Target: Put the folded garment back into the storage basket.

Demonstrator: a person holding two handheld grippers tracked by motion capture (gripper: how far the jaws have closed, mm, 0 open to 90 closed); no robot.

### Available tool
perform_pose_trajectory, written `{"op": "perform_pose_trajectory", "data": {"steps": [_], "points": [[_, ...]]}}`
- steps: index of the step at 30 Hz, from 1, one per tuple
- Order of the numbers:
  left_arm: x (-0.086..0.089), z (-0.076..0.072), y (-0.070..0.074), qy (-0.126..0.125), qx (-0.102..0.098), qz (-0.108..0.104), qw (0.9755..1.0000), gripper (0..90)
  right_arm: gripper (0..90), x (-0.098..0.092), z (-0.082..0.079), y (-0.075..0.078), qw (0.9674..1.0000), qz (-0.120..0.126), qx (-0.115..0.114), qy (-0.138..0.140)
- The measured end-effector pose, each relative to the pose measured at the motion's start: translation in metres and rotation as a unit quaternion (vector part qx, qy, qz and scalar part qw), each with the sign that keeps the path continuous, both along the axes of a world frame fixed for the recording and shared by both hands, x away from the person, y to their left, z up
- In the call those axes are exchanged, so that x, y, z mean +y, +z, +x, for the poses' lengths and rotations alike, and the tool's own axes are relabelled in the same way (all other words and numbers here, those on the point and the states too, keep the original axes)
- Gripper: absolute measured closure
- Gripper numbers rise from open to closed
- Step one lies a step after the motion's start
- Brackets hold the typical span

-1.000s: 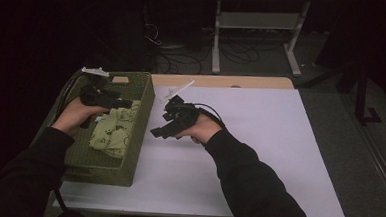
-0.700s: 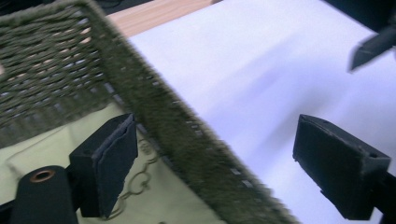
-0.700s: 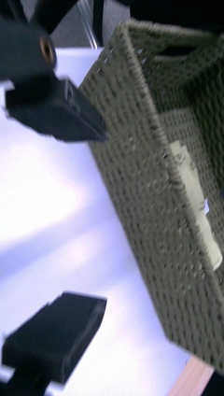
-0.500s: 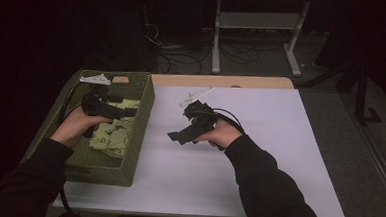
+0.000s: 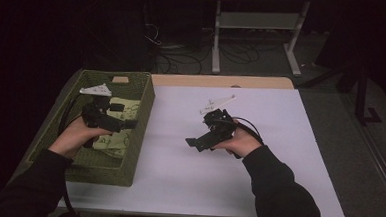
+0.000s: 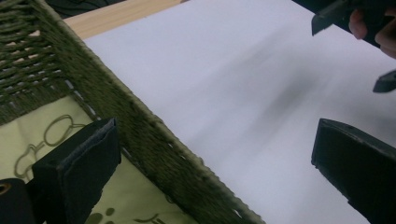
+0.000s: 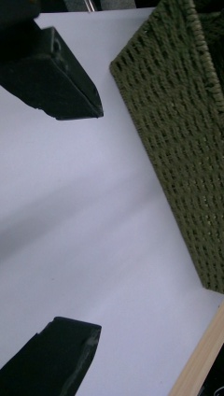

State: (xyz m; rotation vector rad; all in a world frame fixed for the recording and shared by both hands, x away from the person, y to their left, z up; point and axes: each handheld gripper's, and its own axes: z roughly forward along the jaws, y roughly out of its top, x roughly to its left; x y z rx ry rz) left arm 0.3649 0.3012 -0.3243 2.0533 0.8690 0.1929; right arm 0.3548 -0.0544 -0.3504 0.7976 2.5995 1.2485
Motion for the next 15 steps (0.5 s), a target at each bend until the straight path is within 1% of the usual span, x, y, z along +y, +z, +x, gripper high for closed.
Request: {"op": "perform_pose_trajectory", "data": {"steps": [2, 5, 10, 15], "points": [[-0.002, -0.004, -0.002, -0.003, -0.001, 0.000, 1.0000, 0.4, 0.0, -0.006, -0.003, -0.001, 1.0000, 0.000, -0.001, -0.005], [-0.004, -0.010, -0.005, -0.007, -0.006, 0.007, 0.9999, 0.4, 0.0, -0.016, -0.007, -0.003, 0.9999, 0.002, -0.003, -0.012], [-0.007, -0.021, -0.011, -0.017, -0.009, 0.004, 0.9998, 0.5, 0.0, -0.035, -0.013, -0.007, 0.9996, 0.008, -0.004, -0.028], [-0.011, -0.028, -0.014, -0.023, -0.014, 0.001, 0.9996, 0.5, 0.0, -0.051, -0.019, -0.011, 0.9993, 0.006, -0.008, -0.037]]}}
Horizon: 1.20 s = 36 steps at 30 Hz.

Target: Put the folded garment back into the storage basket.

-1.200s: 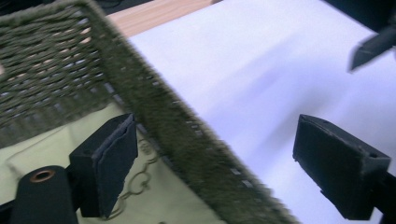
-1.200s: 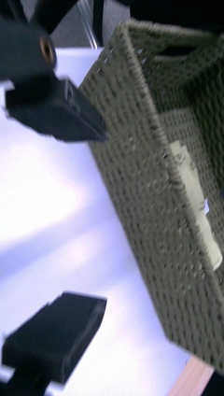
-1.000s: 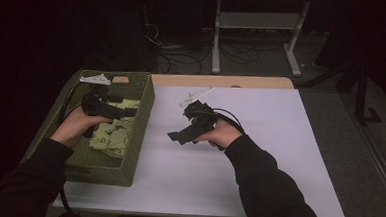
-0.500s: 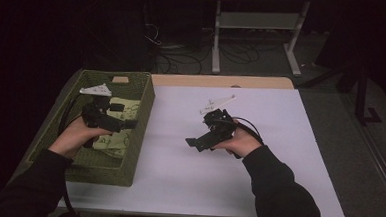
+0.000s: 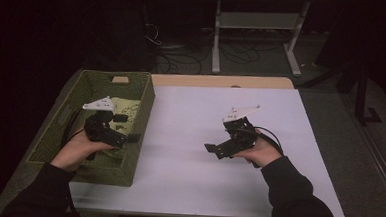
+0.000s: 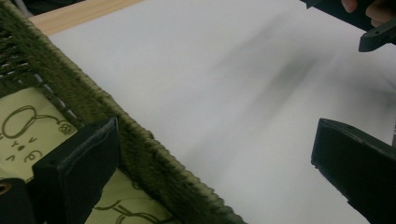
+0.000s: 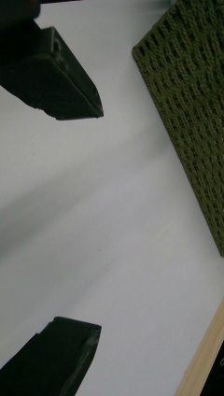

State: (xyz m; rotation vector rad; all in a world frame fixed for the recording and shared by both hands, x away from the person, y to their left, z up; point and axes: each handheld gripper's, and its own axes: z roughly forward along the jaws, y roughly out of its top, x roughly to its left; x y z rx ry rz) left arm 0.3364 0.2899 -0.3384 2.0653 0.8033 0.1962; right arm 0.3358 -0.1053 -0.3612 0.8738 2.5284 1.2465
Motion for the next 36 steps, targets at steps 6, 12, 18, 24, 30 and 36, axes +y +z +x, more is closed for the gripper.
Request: {"op": "perform_pose_trajectory", "data": {"steps": [6, 12, 18, 24, 30, 36], "points": [[-0.004, -0.008, -0.001, -0.007, -0.001, -0.006, 1.0000, 0.5, 0.0, -0.020, -0.009, -0.004, 1.0000, 0.004, 0.000, -0.008], [-0.007, -0.016, -0.002, -0.017, -0.003, -0.003, 0.9999, 0.6, 0.0, -0.039, -0.021, -0.007, 0.9999, 0.004, -0.003, -0.012], [-0.004, -0.019, 0.000, -0.018, -0.009, -0.017, 0.9996, 0.6, 0.0, -0.058, -0.030, -0.009, 0.9997, 0.009, -0.005, -0.024], [-0.004, -0.019, 0.000, -0.024, -0.009, -0.018, 0.9995, 0.6, 0.0, -0.075, -0.037, -0.007, 0.9990, 0.014, -0.009, -0.040], [-0.004, -0.020, 0.000, -0.027, -0.009, -0.018, 0.9994, 0.6, 0.0, -0.090, -0.042, -0.007, 0.9984, 0.020, -0.011, -0.051], [-0.004, -0.020, 0.000, -0.030, -0.010, -0.018, 0.9994, 0.7, 0.0, -0.097, -0.044, -0.007, 0.9979, 0.022, -0.010, -0.060]]}}
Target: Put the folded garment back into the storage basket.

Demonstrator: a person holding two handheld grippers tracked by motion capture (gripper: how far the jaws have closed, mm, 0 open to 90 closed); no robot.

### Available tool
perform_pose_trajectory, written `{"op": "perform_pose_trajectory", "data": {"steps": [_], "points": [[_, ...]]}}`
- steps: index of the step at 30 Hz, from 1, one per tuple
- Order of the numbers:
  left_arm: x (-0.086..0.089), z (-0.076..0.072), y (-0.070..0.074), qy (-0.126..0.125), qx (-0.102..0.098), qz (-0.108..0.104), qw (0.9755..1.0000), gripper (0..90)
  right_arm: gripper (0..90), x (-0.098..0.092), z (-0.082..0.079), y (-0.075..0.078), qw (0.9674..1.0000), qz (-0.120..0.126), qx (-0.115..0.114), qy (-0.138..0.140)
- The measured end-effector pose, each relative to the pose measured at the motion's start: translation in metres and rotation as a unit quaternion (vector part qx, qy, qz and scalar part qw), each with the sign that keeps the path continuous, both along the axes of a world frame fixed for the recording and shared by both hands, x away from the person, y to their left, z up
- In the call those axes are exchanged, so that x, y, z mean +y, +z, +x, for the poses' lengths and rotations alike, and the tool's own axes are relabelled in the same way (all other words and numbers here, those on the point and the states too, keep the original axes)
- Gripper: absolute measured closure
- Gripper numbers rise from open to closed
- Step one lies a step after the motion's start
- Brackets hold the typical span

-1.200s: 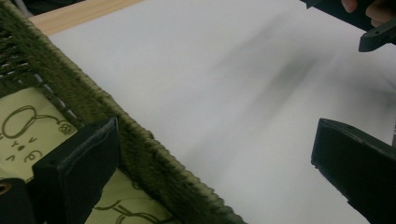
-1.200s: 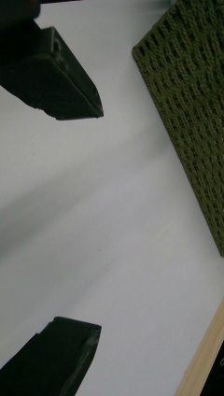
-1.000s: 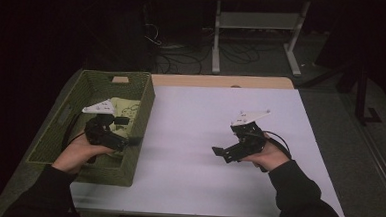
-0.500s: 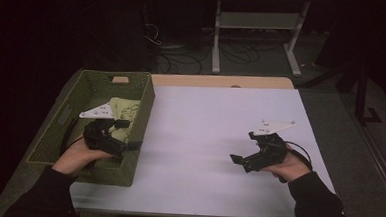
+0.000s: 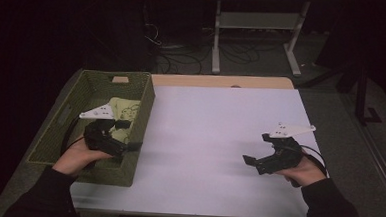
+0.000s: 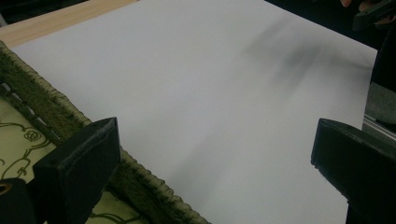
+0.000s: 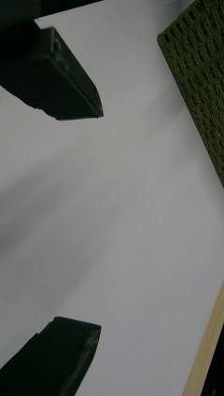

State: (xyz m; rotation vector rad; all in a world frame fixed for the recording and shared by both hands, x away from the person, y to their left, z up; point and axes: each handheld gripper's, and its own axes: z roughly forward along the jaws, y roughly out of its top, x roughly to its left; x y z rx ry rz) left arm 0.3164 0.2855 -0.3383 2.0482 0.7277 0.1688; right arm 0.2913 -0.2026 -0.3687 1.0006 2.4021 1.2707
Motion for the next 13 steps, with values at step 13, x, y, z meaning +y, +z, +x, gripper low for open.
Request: {"op": "perform_pose_trajectory", "data": {"steps": [13], "points": [[0.0003, -0.0003, 0.0003, -0.002, -0.002, -0.002, 1.0000, 0.8, 0.0, -0.0062, -0.0042, -0.0016, 1.0000, 0.006, 0.002, -0.005]]}}
